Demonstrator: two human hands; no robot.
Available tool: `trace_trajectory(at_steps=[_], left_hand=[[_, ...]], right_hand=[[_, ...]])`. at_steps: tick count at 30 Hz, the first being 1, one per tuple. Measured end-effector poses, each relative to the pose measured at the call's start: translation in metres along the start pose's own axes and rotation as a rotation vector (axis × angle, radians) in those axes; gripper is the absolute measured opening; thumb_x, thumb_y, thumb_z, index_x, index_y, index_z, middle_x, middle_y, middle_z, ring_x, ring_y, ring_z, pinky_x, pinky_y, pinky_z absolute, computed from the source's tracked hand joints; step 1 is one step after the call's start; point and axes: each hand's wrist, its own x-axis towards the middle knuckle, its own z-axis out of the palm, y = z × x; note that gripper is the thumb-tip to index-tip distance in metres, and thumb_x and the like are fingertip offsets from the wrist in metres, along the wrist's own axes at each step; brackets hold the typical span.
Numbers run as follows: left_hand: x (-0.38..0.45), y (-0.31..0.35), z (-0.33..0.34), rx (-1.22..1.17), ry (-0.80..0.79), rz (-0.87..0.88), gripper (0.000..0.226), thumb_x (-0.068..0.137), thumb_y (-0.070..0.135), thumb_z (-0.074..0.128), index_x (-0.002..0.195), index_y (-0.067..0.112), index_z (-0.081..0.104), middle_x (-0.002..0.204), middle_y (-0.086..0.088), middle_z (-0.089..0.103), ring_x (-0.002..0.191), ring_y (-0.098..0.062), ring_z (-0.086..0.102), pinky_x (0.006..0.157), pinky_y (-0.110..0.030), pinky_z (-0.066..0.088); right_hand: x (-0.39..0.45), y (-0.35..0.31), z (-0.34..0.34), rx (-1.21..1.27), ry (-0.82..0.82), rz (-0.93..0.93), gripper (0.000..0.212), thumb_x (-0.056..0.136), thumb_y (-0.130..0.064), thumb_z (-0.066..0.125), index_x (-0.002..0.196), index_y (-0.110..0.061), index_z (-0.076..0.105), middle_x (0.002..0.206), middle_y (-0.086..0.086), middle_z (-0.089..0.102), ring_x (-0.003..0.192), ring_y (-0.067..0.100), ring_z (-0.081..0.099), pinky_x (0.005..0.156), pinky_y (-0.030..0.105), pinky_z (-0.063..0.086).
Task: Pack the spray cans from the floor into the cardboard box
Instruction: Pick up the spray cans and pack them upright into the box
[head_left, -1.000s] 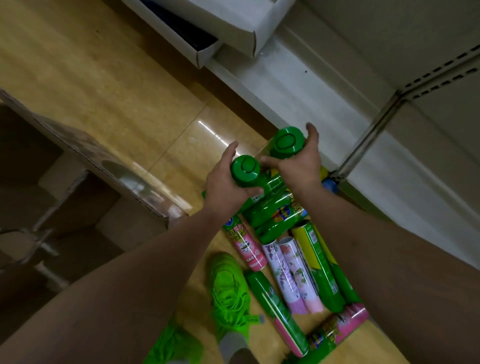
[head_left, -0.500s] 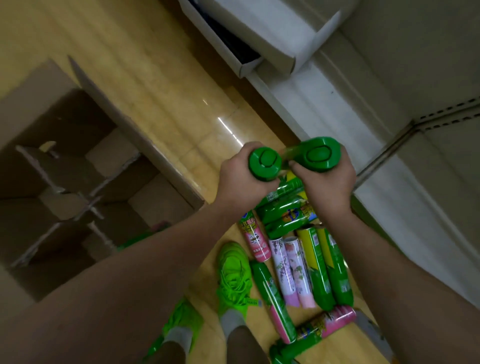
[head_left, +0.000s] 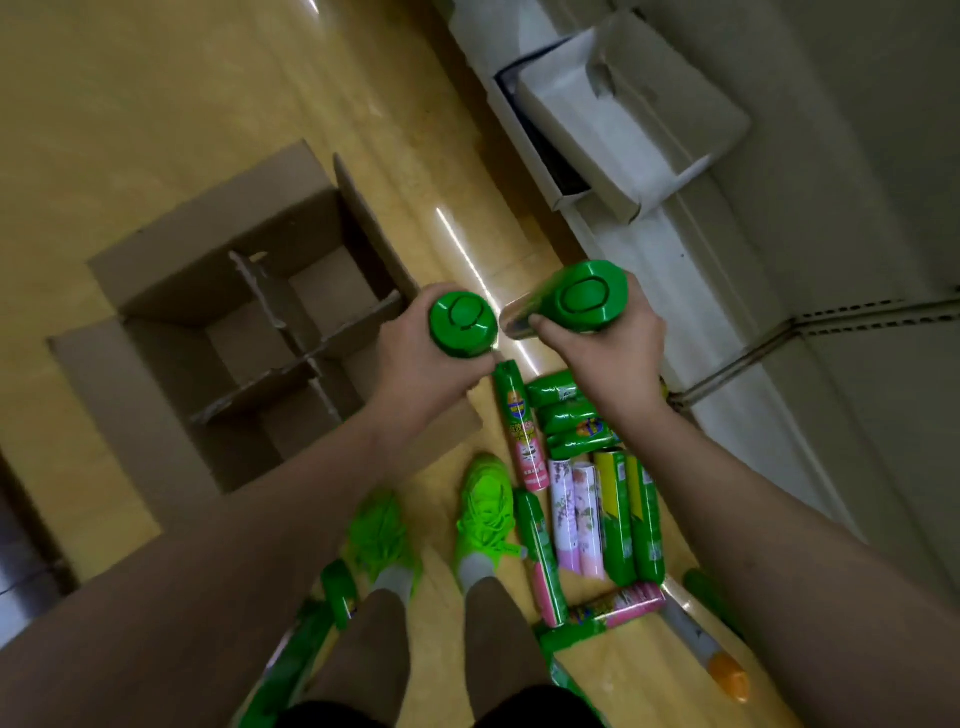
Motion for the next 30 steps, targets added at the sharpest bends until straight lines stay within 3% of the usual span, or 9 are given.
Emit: trace_trajectory(at_steps=[5,10,11,14,18,22,27,30], left_hand=[[-0.016,-0.021,-0.058,-0.091,0.122,-0.054,0.065,0.055,0.023,0.095,0.112,0.029,0.065,0.103,0.013,0.07,0.099,-0.002,0.065,0.093,-0.034,0.055],[-0.017,-0.043,-0.091,-0.034,0.128,-0.064,0.066,0.058,0.023,0.094,0.115,0.029,0.062,0.107,0.014,0.067,0.104,0.001,0.062,0.094,-0.031,0.054],[-0.016,-0.049,-0.094,-0.04,0.128,-0.079,0.066,0.058,0.021,0.094,0.114,0.03,0.062,0.106,0.016,0.066,0.102,0.004,0.061,0.094,-0.03,0.054],[-0.012,-0.066,-0.091,-0.046,0.098,-0.13,0.067,0.055,0.024,0.095,0.112,0.033,0.062,0.104,0.016,0.066,0.1,0.003,0.061,0.092,-0.03,0.053],[-0.006,-0.099,-0.071,-0.017,0.053,-0.16,0.067,0.051,0.03,0.096,0.108,0.036,0.062,0.099,0.018,0.068,0.097,0.005,0.062,0.085,-0.019,0.05],[0.002,-0.137,-0.046,0.041,-0.047,-0.179,0.066,0.053,0.02,0.097,0.105,0.036,0.06,0.096,0.021,0.063,0.091,0.009,0.058,0.075,-0.001,0.04],[0.019,-0.181,-0.02,0.255,-0.173,-0.064,0.071,0.049,0.023,0.097,0.113,0.015,0.067,0.111,0.003,0.054,0.101,-0.012,0.055,0.086,-0.012,0.034],[0.027,-0.201,-0.013,0.389,-0.294,-0.034,0.081,0.047,0.031,0.097,0.121,0.019,0.065,0.117,0.0,0.058,0.106,-0.018,0.058,0.093,-0.024,0.042]], right_hand=[[-0.024,-0.03,0.028,-0.053,-0.08,-0.099,0.061,0.065,-0.046,0.088,0.114,-0.018,0.063,0.097,-0.01,0.071,0.091,0.005,0.066,0.079,0.028,0.055],[-0.04,-0.044,0.05,-0.018,-0.076,-0.135,0.061,0.065,-0.05,0.084,0.112,-0.015,0.065,0.098,-0.008,0.071,0.092,0.007,0.067,0.082,0.029,0.056],[-0.041,-0.045,0.055,-0.015,-0.098,-0.138,0.062,0.065,-0.051,0.083,0.112,-0.014,0.065,0.097,-0.008,0.071,0.092,0.008,0.067,0.081,0.027,0.055],[-0.04,-0.039,0.073,-0.068,-0.197,-0.114,0.061,0.066,-0.043,0.087,0.114,-0.014,0.065,0.095,-0.01,0.068,0.091,0.007,0.064,0.073,0.003,0.043],[-0.036,-0.008,0.108,-0.15,-0.307,-0.109,0.061,0.064,-0.035,0.09,0.115,-0.017,0.064,0.099,-0.01,0.064,0.09,0.003,0.056,0.071,-0.006,0.029],[-0.028,0.033,0.144,-0.219,-0.377,-0.098,0.059,0.06,-0.033,0.089,0.113,-0.019,0.066,0.111,0.0,0.066,0.104,0.016,0.061,0.078,0.007,0.034],[-0.023,0.071,0.174,-0.287,-0.55,-0.096,0.074,0.062,-0.025,0.087,0.125,-0.024,0.048,0.106,0.003,0.068,0.095,0.024,0.063,0.077,0.034,0.052],[-0.017,0.095,0.19,-0.353,-0.597,-0.156,0.066,0.061,-0.024,0.089,0.118,-0.02,0.055,0.107,0.005,0.067,0.098,0.026,0.063,0.08,0.035,0.051]])
